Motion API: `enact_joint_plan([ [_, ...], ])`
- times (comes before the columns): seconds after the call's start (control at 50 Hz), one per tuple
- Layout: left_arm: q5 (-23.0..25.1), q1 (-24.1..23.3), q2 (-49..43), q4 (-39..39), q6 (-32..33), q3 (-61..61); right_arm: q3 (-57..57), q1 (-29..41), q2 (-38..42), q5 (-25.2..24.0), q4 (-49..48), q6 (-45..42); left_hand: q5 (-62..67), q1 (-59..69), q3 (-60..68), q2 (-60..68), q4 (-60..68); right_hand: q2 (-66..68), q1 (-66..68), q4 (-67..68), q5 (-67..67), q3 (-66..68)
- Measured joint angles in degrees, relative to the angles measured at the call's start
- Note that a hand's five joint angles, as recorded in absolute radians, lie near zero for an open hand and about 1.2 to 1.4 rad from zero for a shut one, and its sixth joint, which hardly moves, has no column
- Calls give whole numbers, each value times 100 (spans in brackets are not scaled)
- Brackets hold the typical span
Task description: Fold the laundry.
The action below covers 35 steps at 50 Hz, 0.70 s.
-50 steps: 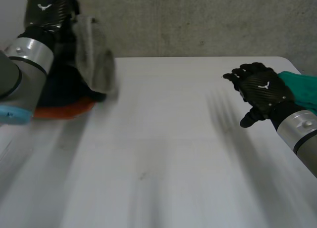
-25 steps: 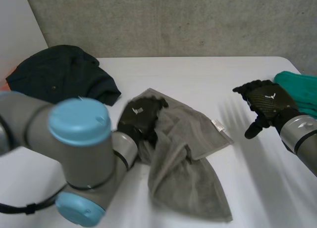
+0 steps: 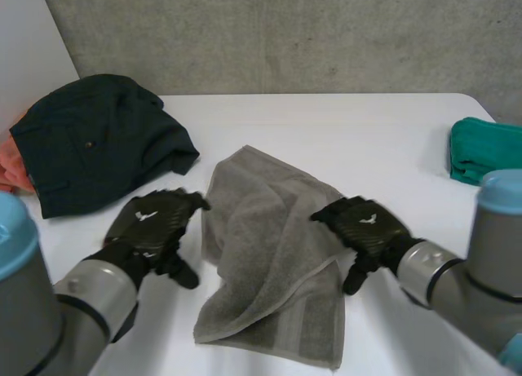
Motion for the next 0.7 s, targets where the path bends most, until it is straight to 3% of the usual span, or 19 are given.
enact_joint_plan([
  [0.14, 377, 601, 188, -402, -114, -441, -212, 444, 501, 109, -518, 286, 294, 265, 332, 283, 308, 64, 42, 62, 52, 69],
  [0.2, 678, 801, 184, -451, -189, -654, -365, 610, 719, 224, -702, 292, 304, 265, 337, 293, 314, 750, 646, 728, 701, 759],
  [0.26, 1013, 992, 154, -463, -247, -874, -553, 757, 935, 398, -862, 253, 304, 265, 337, 293, 314, 1881, 1878, 1895, 1830, 1890],
  [0.34, 1388, 1147, 92, -451, -280, -1078, -766, 843, 1144, 625, -1001, 167, 302, 265, 336, 293, 314, 4932, 4517, 4864, 4628, 4860],
  [0.38, 1527, 1182, 39, -440, -285, -1131, -831, 851, 1193, 704, -1079, 121, 301, 266, 336, 293, 313, 5474, 4797, 5475, 5132, 5432],
  [0.54, 1730, 1061, -436, -284, -295, -1056, -798, 882, 897, 818, -1259, 52, 285, 260, 326, 285, 304, 5481, 4797, 5643, 5165, 5558],
  [0.7, 1670, 306, -1277, 98, -772, -360, -570, 922, 38, 827, -1200, 128, 236, 245, 325, 280, 266, 5481, 4797, 5644, 5165, 5558],
])
